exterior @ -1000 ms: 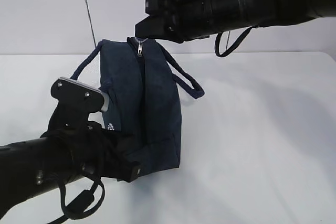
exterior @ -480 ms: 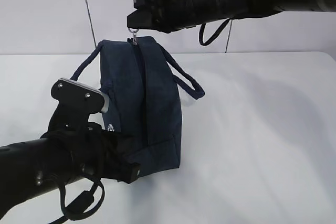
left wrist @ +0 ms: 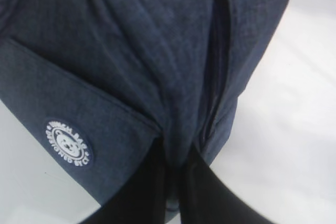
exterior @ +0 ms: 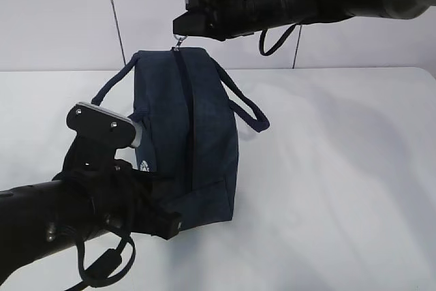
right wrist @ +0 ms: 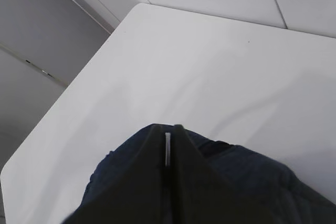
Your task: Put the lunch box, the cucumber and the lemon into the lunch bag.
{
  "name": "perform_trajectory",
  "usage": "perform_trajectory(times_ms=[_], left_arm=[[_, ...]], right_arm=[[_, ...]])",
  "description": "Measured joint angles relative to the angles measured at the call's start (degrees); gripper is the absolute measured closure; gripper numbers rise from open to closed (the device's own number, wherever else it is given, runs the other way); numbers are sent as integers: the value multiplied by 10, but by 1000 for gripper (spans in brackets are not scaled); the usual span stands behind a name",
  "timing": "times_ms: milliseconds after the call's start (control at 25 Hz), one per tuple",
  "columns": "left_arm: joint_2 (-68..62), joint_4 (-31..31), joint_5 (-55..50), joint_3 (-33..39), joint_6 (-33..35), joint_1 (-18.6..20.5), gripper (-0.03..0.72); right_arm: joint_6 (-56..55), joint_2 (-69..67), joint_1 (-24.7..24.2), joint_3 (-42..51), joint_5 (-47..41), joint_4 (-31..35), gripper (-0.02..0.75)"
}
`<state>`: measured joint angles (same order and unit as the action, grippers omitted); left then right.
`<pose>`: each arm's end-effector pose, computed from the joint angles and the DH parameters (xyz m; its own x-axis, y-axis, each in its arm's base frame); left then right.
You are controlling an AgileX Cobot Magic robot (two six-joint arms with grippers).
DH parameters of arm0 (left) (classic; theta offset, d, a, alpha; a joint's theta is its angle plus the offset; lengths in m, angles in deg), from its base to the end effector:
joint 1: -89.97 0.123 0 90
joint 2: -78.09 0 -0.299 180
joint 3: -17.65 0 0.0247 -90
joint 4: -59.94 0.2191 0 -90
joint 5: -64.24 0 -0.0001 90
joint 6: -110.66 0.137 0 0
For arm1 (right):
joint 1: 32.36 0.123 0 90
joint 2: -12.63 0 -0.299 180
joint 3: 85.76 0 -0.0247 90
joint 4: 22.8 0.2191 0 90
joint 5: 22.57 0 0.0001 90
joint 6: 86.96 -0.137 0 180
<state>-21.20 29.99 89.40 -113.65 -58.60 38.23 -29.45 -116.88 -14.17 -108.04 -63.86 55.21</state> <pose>0.2047 -0.2127 0.1669 -0.5381 0.2262 -0.8119 0.5277 0.8415 -0.1153 0.4469 0.2400 0.2640 -0.6459 0.0189 -0.7631 -0.6226 0.5654 0.5410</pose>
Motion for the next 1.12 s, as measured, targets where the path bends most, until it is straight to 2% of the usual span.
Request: perform_trajectory(times_ms=[400,680,1120], left_arm=[[0,2,0,0,0,0,678],[0,3,0,5,0,0,678],[-13,6,18,5,0,0,678]], right_arm=[[0,-66,-16,-97,-28,-27,751],[0,-101,-18,-131,-32,-35,751],[-7,-156,-53,-198,-65,-48,751]])
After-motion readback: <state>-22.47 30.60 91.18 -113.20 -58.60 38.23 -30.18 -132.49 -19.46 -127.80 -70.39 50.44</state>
